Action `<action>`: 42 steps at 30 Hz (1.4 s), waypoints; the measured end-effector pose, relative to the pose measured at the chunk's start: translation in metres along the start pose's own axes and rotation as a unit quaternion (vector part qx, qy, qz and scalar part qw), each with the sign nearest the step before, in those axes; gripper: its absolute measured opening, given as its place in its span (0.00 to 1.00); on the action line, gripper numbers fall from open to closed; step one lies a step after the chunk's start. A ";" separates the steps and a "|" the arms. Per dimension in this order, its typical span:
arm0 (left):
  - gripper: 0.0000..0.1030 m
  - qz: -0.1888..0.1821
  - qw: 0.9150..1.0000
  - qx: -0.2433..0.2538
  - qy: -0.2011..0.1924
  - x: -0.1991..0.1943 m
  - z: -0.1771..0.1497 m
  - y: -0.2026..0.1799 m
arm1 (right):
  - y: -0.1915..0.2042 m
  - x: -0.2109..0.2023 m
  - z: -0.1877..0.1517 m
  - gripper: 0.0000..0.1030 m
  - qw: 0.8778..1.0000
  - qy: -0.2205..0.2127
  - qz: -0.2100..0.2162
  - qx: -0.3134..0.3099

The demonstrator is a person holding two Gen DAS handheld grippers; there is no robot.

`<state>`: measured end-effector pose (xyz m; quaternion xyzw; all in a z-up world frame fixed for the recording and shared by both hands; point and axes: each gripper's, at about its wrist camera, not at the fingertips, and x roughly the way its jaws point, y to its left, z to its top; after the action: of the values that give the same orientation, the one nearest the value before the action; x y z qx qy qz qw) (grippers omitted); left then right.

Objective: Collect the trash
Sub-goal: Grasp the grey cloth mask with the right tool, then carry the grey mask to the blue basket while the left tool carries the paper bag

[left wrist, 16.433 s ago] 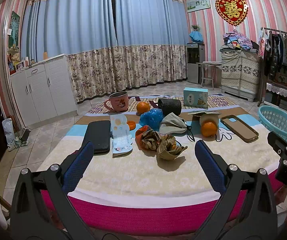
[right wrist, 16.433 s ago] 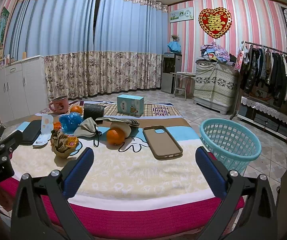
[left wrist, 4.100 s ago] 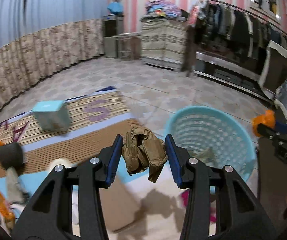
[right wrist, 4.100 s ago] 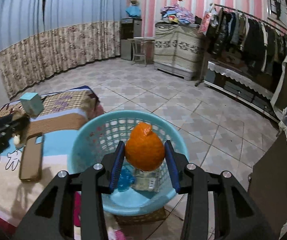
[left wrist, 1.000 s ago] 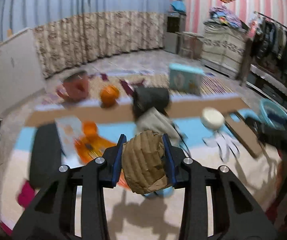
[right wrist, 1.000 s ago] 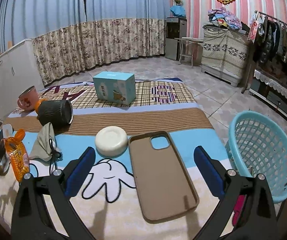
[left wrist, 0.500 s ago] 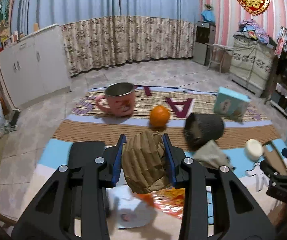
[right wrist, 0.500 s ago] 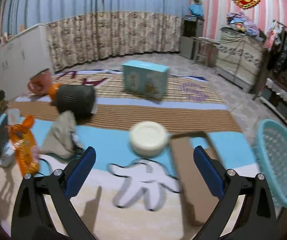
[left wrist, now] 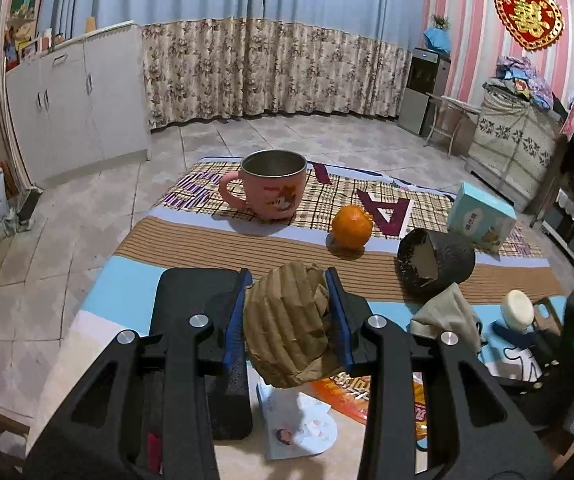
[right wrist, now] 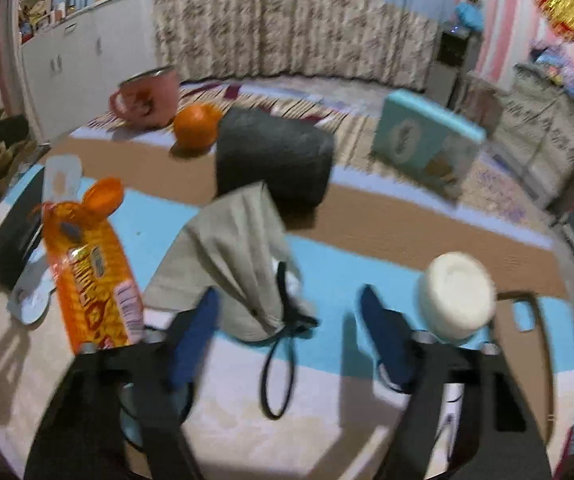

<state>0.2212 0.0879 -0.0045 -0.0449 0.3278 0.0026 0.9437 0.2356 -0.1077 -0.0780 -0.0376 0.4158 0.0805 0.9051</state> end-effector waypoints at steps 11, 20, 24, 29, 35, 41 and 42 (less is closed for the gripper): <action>0.35 0.004 1.000 0.018 -0.011 -0.010 -0.004 -0.016 | -0.035 -0.055 -0.003 0.18 0.997 -0.070 0.006 0.041; 0.35 -0.013 0.999 0.042 -0.016 -0.021 -0.004 -0.053 | -0.094 -0.102 -0.017 0.18 0.989 -0.115 -0.027 0.085; 0.35 -0.022 0.998 0.052 -0.015 -0.025 -0.006 -0.072 | -0.118 -0.126 -0.021 0.18 0.985 -0.136 -0.042 0.099; 0.35 -0.040 0.996 0.071 -0.023 -0.034 -0.007 -0.104 | -0.146 -0.151 -0.026 0.16 0.978 -0.155 -0.062 0.122; 0.35 -0.072 0.992 0.100 -0.023 -0.040 -0.014 -0.160 | -0.187 -0.175 -0.044 0.16 0.976 -0.155 -0.094 0.125; 0.35 -0.151 0.980 0.126 -0.014 -0.047 -0.026 -0.248 | -0.252 -0.193 -0.078 0.16 0.970 -0.126 -0.149 0.143; 0.35 -0.161 0.978 0.131 -0.012 -0.047 -0.029 -0.260 | -0.265 -0.199 -0.085 0.16 0.968 -0.122 -0.160 0.148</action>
<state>0.1748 -0.1727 0.0237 0.0268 0.3025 -0.1920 0.9332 0.0919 -0.4030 0.0179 0.0406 0.2982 -0.1235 0.9456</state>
